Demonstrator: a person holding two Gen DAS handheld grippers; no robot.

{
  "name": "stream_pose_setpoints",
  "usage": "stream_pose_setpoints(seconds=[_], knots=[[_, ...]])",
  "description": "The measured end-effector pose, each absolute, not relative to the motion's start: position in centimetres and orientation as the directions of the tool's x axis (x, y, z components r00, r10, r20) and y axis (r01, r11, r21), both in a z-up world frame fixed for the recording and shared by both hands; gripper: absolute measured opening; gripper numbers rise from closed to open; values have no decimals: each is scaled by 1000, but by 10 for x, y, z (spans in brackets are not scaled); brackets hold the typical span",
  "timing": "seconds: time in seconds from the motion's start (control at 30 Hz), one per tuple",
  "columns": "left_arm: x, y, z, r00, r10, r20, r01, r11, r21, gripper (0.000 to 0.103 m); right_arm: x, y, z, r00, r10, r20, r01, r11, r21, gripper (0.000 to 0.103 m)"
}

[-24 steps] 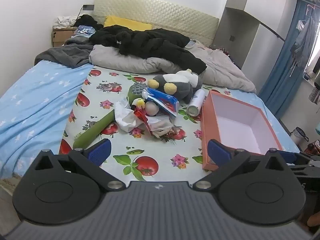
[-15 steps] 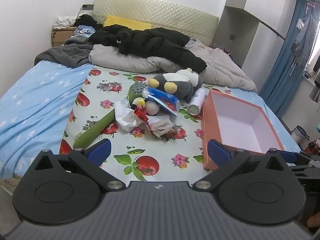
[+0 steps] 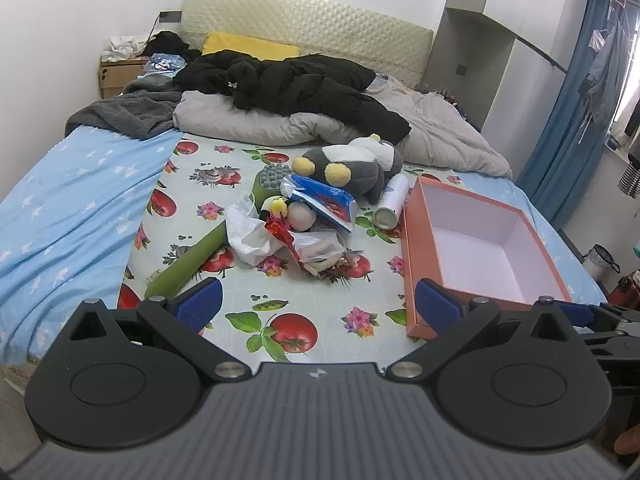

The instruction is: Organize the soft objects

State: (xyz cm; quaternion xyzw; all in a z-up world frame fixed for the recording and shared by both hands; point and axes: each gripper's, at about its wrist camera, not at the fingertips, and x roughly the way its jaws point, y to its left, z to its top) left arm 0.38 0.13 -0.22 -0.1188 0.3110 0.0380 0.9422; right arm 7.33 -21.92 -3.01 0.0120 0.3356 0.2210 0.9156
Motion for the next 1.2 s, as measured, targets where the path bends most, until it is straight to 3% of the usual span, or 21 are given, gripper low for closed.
stream_pose_setpoints(seconds=[1.2], knots=[[9, -5, -4, 789, -1, -615, -138, 974, -179, 103, 78, -220, -36, 663, 423, -618, -399, 898, 187, 103]])
